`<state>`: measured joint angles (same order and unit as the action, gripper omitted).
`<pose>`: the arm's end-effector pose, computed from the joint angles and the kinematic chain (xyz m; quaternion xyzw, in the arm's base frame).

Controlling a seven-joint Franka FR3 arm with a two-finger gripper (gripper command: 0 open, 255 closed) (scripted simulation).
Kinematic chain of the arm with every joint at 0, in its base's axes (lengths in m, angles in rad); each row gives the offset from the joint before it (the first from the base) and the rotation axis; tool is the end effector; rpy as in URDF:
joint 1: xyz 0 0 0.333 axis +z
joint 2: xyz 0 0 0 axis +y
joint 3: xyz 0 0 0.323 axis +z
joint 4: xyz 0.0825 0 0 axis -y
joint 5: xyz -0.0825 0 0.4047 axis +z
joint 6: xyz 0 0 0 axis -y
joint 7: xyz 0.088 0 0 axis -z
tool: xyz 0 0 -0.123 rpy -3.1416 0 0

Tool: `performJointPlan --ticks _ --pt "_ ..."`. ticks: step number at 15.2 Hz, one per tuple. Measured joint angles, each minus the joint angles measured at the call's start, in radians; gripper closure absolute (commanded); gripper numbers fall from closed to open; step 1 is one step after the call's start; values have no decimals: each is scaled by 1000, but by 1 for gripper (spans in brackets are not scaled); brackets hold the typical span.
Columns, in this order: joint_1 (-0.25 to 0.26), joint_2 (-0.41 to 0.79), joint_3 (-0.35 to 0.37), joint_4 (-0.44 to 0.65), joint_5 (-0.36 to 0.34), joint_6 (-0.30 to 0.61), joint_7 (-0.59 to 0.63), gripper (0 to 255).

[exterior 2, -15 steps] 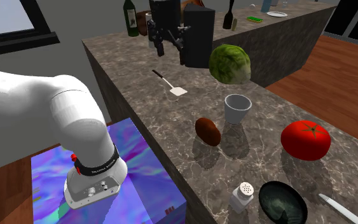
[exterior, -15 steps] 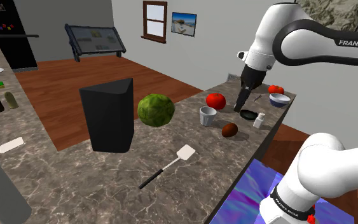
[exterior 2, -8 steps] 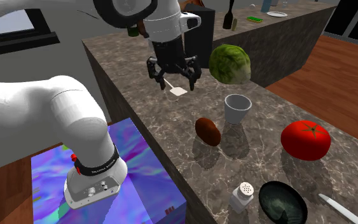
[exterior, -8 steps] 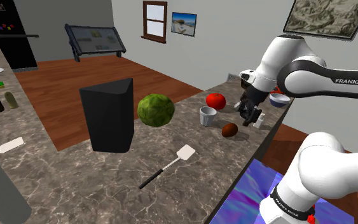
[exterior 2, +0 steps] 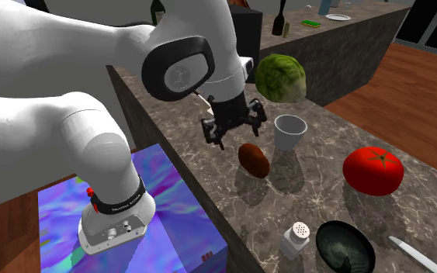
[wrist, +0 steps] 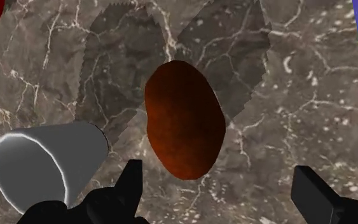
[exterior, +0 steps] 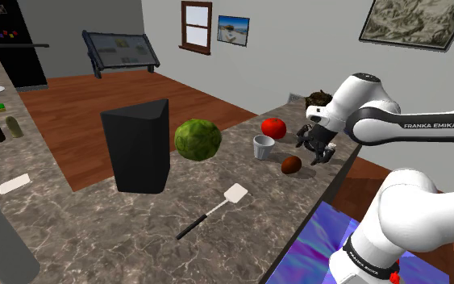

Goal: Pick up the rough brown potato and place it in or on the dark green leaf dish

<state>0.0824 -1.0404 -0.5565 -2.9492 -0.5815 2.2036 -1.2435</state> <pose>0.2812 -0.1206 0.3847 0.8026 0.5805 0.0889 0.1047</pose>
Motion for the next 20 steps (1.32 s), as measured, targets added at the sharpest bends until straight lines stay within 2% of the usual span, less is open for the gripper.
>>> performJointPlan --ticks 3,6,12,18,19,20 --pt "27 104 -164 -4 -126 159 -206 0" --pt "61 190 -253 11 -184 260 -293 0" --pt "105 333 -327 14 -232 411 -278 0" --pt "109 350 -336 13 -237 429 -276 0" --pt "109 350 -336 13 -237 429 -276 255" --pt "109 350 -335 13 -237 430 -276 255"
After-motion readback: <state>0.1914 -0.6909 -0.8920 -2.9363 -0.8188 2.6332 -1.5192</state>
